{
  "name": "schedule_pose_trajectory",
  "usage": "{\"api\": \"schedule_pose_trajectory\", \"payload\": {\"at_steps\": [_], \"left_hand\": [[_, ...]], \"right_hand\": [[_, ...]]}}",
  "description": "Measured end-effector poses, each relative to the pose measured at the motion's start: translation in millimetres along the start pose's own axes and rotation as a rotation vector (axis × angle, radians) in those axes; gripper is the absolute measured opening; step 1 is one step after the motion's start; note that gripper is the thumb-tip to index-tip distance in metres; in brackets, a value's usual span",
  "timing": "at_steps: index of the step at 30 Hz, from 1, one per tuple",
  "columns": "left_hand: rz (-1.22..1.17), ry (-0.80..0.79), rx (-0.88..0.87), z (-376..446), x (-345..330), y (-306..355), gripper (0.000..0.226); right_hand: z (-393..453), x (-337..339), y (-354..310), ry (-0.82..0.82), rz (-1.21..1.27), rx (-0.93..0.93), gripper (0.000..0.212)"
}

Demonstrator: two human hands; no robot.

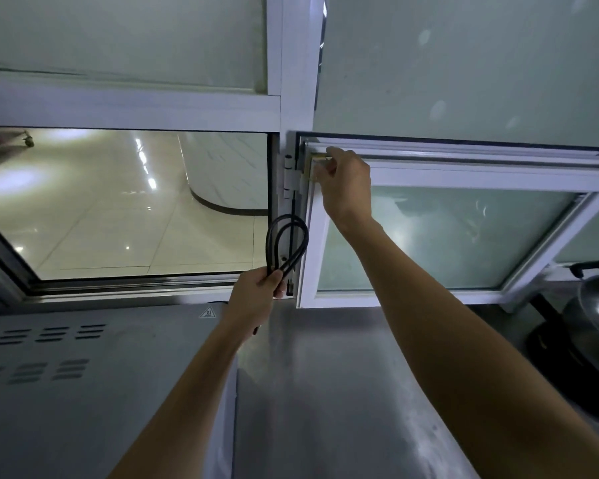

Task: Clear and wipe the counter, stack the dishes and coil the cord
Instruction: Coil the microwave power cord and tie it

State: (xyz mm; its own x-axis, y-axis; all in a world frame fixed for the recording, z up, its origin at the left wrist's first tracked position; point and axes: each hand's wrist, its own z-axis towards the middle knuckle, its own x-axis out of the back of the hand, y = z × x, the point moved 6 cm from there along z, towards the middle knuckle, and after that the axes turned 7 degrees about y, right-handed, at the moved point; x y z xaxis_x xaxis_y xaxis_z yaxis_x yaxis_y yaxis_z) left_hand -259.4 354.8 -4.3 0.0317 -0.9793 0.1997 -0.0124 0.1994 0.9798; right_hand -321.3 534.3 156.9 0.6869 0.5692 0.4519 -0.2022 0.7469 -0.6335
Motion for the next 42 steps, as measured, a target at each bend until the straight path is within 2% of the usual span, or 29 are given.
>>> {"api": "schedule_pose_trajectory", "payload": {"at_steps": [5,13,24,27,32,38,42], "left_hand": [[-0.010,0.003,-0.006,13,2,3,0.032],[-0.011,-0.015,-0.017,20,0,-7,0.031],[-0.043,-0.018,-0.007,4,-2,-8,0.026],[0.055,-0.031,-0.029,-6,0,-14,0.031],[0.206,-0.066,0.007,-25,0,-42,0.031],[0.518,-0.162,-0.075,-44,-19,-66,0.035],[0.603,-0.198,-0.096,-49,-24,-73,0.038]], "right_hand": [[7,-5,6,0.036,-0.023,-0.018,0.022],[15,1,7,0.060,0.016,-0.050,0.015],[-6,6,4,0.034,-0.043,0.050,0.015],[-33,16,17,-0.036,0.073,-0.090,0.011],[-100,42,54,-0.015,0.233,-0.338,0.011],[-186,47,115,-0.090,0.305,-0.614,0.010],[-226,48,137,-0.093,0.458,-0.765,0.017]]}}
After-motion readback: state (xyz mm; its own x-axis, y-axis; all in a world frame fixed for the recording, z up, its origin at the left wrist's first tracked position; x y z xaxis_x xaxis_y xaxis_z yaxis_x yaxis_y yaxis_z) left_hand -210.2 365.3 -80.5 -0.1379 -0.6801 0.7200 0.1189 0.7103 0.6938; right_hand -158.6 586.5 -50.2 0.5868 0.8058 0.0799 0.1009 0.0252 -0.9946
